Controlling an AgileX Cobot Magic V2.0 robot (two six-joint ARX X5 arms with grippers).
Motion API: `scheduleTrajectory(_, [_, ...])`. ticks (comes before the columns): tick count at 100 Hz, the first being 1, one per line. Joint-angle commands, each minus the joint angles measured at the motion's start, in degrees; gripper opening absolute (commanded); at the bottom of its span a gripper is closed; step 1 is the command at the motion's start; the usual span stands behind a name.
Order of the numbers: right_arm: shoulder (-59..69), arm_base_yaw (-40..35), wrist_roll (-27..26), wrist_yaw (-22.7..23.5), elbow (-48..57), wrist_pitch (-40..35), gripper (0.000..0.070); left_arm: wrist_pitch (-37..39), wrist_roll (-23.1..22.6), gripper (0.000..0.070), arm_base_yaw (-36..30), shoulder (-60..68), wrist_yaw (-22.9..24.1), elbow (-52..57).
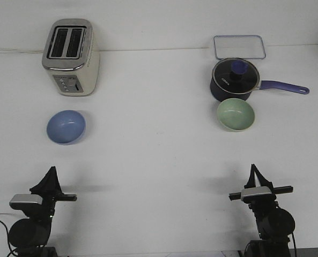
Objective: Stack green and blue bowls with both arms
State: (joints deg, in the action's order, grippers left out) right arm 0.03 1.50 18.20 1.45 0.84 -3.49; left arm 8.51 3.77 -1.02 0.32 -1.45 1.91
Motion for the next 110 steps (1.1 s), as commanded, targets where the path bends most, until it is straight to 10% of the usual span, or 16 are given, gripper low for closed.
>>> scheduleTrajectory(1, [0.0,0.0,0.2,0.0,-0.1,0.9,0.0000,0.5,-0.1,0.0014,-0.1,0.0,0.0,-1.1])
scheduleTrajectory(84, [0.0,0.0,0.0,0.1,-0.1,1.0,0.0000,0.5,-0.1,0.0014,-0.1,0.0,0.0,-1.1])
scheduleTrajectory(110, [0.0,0.0,-17.4,2.5,-0.1,0.9,0.0000,0.5,-0.1,0.0014,-0.1,0.0,0.0,-1.1])
